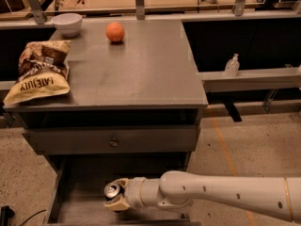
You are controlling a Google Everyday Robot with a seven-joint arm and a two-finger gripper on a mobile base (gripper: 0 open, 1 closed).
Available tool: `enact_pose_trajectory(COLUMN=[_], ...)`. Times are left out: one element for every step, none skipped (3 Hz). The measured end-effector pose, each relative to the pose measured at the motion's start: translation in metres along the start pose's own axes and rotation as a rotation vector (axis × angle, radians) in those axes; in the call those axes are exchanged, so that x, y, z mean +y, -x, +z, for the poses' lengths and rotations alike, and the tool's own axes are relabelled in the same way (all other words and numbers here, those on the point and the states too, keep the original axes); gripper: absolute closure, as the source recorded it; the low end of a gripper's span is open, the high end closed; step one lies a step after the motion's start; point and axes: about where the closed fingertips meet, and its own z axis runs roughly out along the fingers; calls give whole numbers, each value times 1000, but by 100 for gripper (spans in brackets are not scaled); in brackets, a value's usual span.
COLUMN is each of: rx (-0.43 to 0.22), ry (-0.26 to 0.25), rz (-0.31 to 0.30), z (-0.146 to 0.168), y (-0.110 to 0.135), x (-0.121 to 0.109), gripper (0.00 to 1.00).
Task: Place pepsi can into middle drawer
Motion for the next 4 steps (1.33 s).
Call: enact_pose_trajectory(rx=[1, -6, 2, 11], ry=[19, 35, 33, 12], rz=[14, 14, 23, 46], z=[32, 56, 62, 45], y=[-32, -44, -46, -29], x=[-16, -29, -34, -34], gripper=[35, 12, 0, 0])
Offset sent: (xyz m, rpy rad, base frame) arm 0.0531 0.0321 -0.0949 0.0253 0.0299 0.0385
